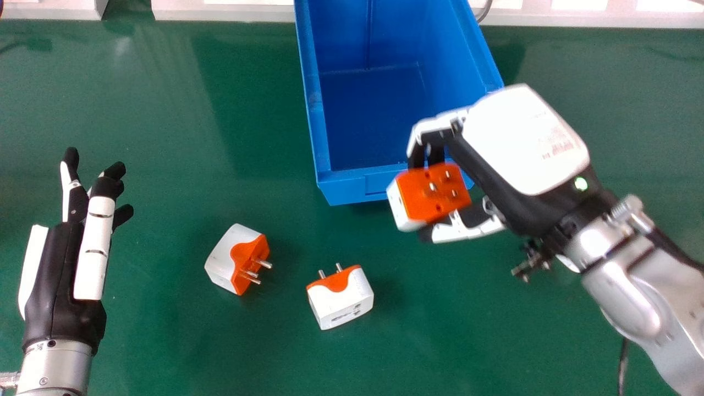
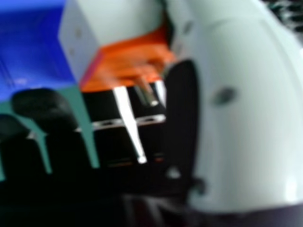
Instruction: Pick all objects and put in blue box
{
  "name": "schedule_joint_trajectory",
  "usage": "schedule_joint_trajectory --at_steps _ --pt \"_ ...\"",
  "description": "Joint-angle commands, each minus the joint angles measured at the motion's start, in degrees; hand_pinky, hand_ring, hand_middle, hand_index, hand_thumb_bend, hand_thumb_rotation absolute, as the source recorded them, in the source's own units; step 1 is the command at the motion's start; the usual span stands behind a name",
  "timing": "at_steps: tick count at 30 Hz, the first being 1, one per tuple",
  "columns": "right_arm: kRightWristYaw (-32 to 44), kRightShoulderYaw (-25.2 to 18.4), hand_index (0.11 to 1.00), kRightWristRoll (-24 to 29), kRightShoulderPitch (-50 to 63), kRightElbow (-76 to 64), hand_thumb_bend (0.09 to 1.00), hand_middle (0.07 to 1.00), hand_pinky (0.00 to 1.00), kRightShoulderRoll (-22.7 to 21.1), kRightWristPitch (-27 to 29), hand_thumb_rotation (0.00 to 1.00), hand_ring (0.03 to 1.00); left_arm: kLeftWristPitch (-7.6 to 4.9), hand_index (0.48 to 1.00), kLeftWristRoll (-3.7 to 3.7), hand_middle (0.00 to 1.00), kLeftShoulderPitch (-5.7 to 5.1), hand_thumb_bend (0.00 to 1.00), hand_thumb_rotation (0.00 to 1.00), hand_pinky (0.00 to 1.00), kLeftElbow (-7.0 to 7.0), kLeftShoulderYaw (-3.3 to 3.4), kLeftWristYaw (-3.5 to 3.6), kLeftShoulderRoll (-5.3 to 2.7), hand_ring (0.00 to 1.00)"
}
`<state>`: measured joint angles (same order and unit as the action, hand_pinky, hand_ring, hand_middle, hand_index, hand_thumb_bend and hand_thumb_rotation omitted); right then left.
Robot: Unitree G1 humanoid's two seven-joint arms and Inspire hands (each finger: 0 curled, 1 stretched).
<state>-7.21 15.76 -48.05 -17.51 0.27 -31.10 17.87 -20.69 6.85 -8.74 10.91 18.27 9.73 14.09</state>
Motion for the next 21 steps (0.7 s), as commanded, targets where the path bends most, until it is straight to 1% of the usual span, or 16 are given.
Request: schedule_joint_trajectory --at_steps 1,3,5,9,12,13,16,18,19,20,21 --pt "-0.64 -0.86 0.469 0.00 -5.16 1.12 0.485 0.166 0.07 1.57 -0.98 0.15 0.114 -1.08 0.956 0.05 0.94 0.25 0.49 1.00 0.90 -0.22 0.14 0.09 0.73 0.95" --pt "-1.43 -0.49 0.470 -0.11 -8.71 4.50 0.483 0.217 0.11 2.70 -0.87 0.15 0.157 -0.98 0.957 0.06 0.94 0.24 0.49 1.00 0.91 -0.27 0.17 0.04 0.71 0.95" --pt "-2.81 -0.23 0.469 -0.38 -11.07 7.11 0.482 0.223 0.11 3.50 -0.57 0.15 0.160 -0.89 0.956 0.00 0.94 0.21 0.50 1.00 0.91 -0.40 0.18 -0.06 0.65 0.95" --pt "-5.09 0.83 0.469 -2.38 -17.42 14.01 0.483 0.185 0.09 5.91 -2.79 0.15 0.130 -1.16 0.953 -0.32 0.94 0.16 0.50 1.00 0.91 -0.21 0.14 -0.22 0.70 0.95" --pt "-7.89 2.52 0.469 -4.78 -23.36 21.15 0.485 0.177 0.08 7.49 -4.01 0.15 0.122 -1.18 0.949 -0.17 0.93 -0.11 0.50 1.00 0.90 -0.58 0.17 -0.24 0.58 0.95" --pt "-8.26 3.06 0.469 -5.25 -25.39 23.36 0.485 0.170 0.07 8.05 -4.59 0.15 0.115 -1.09 0.949 -0.01 0.93 -0.19 0.50 1.00 0.90 -0.70 0.18 -0.16 0.53 0.95" --pt "-7.74 4.84 0.469 -6.34 -31.37 29.81 0.487 0.169 0.06 9.62 -7.06 0.15 0.112 -0.95 0.952 0.28 0.94 -0.45 0.49 1.00 0.90 -1.14 0.17 -0.03 0.39 0.95" --pt "-7.95 6.15 0.469 -6.76 -35.22 34.90 0.488 0.166 0.06 10.80 -8.23 0.15 0.108 -0.88 0.952 0.23 0.94 -0.56 0.48 1.00 0.90 -1.36 0.15 -0.08 0.36 0.95" --pt "-7.73 6.81 0.469 -6.84 -37.00 37.41 0.488 0.163 0.06 11.47 -9.04 0.15 0.106 -1.01 0.952 0.10 0.93 -0.63 0.47 1.00 0.90 -1.41 0.13 -0.18 0.32 0.95" --pt "-6.92 7.69 0.469 -7.02 -39.22 40.56 0.487 0.166 0.06 12.56 -10.47 0.15 0.109 -0.87 0.950 0.07 0.93 -0.77 0.48 1.00 0.89 -1.70 0.11 -0.31 0.21 0.94" --pt "-6.42 8.36 0.469 -7.01 -40.72 42.74 0.485 0.191 0.08 13.24 -11.41 0.15 0.131 -0.75 0.949 0.02 0.93 -0.94 0.48 1.00 0.89 -2.03 0.06 -0.44 0.09 0.94"
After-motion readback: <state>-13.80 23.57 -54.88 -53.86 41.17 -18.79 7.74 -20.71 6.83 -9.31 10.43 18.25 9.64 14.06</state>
